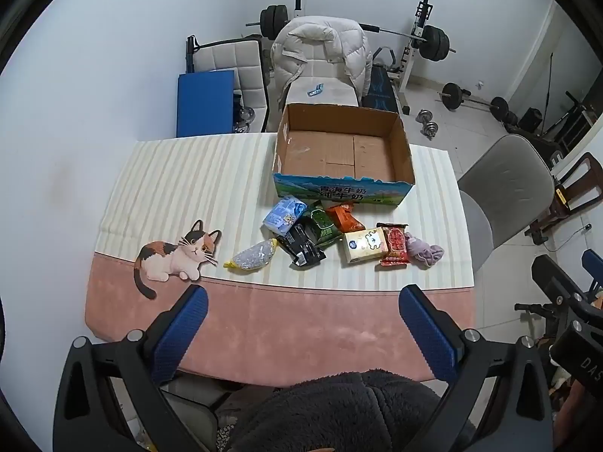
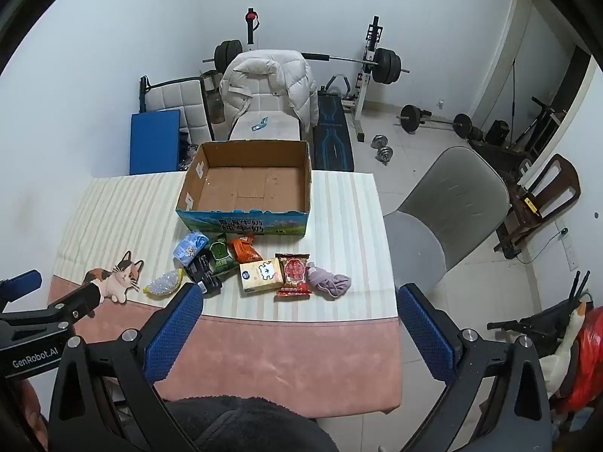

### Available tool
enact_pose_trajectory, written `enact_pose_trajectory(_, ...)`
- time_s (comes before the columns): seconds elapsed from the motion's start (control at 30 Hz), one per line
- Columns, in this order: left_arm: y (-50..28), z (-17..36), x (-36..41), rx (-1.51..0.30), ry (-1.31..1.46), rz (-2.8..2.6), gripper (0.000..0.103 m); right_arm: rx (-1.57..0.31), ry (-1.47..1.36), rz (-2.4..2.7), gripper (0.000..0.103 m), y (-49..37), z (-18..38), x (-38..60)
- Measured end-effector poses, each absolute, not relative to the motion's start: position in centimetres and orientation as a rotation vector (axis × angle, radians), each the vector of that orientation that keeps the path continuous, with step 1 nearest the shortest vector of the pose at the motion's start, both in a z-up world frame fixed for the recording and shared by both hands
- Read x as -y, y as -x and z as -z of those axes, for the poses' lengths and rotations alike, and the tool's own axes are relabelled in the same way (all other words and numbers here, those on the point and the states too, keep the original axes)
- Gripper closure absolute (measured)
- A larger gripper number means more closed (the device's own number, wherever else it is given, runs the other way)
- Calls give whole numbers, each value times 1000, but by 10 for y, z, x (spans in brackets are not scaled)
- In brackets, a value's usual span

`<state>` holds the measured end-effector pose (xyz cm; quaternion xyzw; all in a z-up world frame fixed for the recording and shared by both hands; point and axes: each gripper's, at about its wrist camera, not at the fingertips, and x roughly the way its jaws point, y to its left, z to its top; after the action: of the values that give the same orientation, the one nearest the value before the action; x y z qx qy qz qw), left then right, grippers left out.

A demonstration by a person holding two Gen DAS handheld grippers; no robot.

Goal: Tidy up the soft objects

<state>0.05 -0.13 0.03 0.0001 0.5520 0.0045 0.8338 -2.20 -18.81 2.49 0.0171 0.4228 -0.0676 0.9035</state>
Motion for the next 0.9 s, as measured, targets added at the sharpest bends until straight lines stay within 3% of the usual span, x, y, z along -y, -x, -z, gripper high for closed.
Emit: enact_pose_trajectory(0.9, 4, -19, 1, -1131, 10, -5, 0, -825, -12, 146, 0, 32, -36, 184)
